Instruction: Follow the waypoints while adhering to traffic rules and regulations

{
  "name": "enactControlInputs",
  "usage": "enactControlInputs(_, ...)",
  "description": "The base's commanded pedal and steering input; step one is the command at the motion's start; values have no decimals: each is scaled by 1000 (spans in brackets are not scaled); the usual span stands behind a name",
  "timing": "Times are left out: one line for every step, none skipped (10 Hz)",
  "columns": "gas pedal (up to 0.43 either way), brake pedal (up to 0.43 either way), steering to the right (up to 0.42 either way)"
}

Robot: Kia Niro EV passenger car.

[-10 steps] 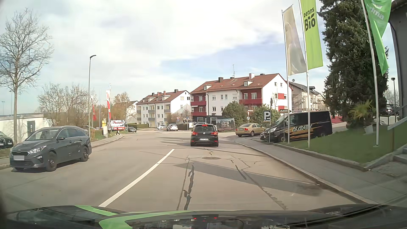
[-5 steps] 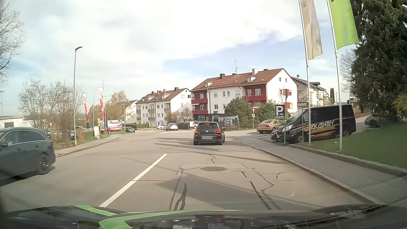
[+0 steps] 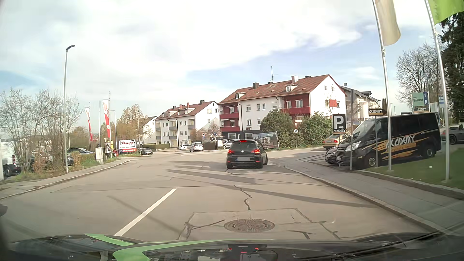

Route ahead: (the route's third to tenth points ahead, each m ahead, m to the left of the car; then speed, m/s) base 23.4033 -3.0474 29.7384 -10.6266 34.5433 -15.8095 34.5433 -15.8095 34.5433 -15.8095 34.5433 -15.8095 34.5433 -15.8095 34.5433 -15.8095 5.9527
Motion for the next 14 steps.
enactControlInputs(0, 232, -16)
enactControlInputs(0, 232, -15)
enactControlInputs(0, 238, -15)
enactControlInputs(0, 238, -15)
enactControlInputs(0, 238, -15)
enactControlInputs(0, 244, -16)
enactControlInputs(0, 244, -16)
enactControlInputs(0, 244, -16)
enactControlInputs(0, 244, -16)
enactControlInputs(0, 250, -16)
enactControlInputs(0, 250, -16)
enactControlInputs(0, 232, -16)
enactControlInputs(0, 213, -16)
enactControlInputs(0, 195, -16)
